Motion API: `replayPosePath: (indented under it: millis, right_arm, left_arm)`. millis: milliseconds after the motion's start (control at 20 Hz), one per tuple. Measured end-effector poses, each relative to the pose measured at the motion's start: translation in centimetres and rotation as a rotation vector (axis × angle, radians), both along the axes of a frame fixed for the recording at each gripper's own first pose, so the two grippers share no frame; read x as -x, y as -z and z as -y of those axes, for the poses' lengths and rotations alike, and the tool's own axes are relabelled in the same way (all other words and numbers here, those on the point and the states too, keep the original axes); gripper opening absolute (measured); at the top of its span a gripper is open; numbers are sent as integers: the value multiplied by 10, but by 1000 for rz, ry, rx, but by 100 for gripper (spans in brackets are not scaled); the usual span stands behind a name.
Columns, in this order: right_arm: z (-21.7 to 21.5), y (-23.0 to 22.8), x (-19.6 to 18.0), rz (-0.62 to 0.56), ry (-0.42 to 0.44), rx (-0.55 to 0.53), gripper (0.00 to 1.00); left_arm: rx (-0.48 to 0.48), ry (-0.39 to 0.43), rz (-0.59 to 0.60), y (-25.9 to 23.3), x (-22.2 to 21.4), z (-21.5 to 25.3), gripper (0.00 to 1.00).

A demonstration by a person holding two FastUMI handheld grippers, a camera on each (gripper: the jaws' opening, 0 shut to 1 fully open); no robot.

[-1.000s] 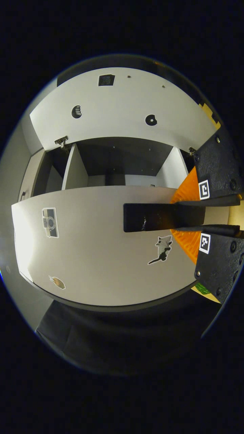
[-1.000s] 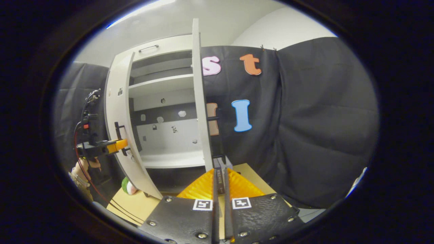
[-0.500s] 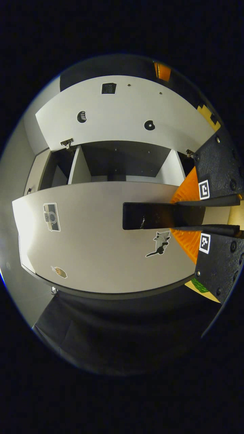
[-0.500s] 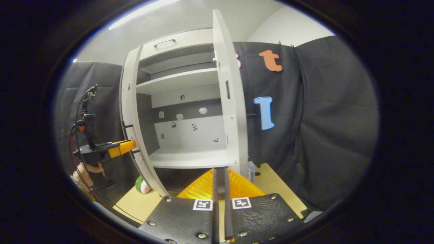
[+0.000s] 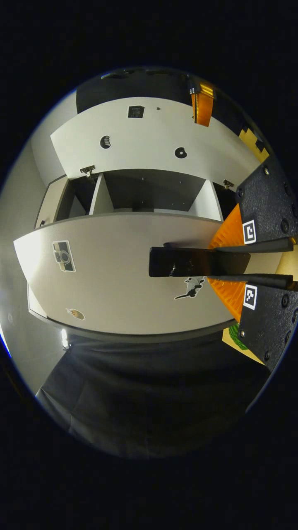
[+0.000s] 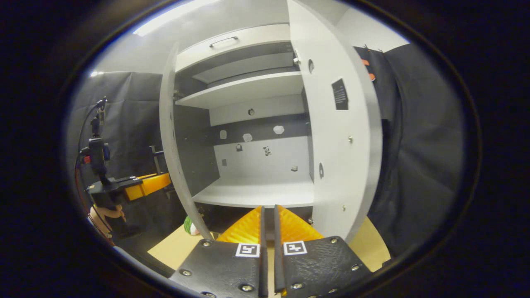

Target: Open the right door of the double-door shoe cabinet with the right hand, and open the left door with the left hand.

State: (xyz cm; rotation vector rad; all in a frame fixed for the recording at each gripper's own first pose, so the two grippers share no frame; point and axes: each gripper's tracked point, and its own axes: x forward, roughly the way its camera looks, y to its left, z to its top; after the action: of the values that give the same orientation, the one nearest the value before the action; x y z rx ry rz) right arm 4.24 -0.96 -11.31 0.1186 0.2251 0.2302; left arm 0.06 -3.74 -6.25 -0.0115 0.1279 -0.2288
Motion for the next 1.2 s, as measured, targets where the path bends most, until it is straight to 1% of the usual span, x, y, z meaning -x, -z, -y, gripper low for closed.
replayPosePath:
  millis: [200,250,300,450,600,850,1000,1200]
  right_arm:
    - [-22,3,-7,5,-55,30,6]
    - [-27,3,-6,9,-67,31,6]
    - [-31,2,-7,11,-82,28,6]
    - [-47,4,-11,7,-114,14,7]
    - [-55,5,-14,2,-129,1,7]
    - [-63,8,-14,-13,-145,-14,7]
    - [-69,10,-15,-22,-155,-24,6]
    - [-75,10,-17,-24,-165,-29,6]
  left_arm:
    - [-20,-35,-1,0,8,-14,21]
    - [-23,-43,-2,0,9,-17,21]
    - [-23,-51,-2,-1,10,-20,18]
    - [-29,-69,-9,-1,14,-28,18]
    - [-41,-92,-11,0,17,-38,17]
    - [-68,-122,-15,-1,23,-55,10]
    - [-70,-138,-10,-2,26,-66,11]
    - [-70,-174,-10,-1,27,-82,7]
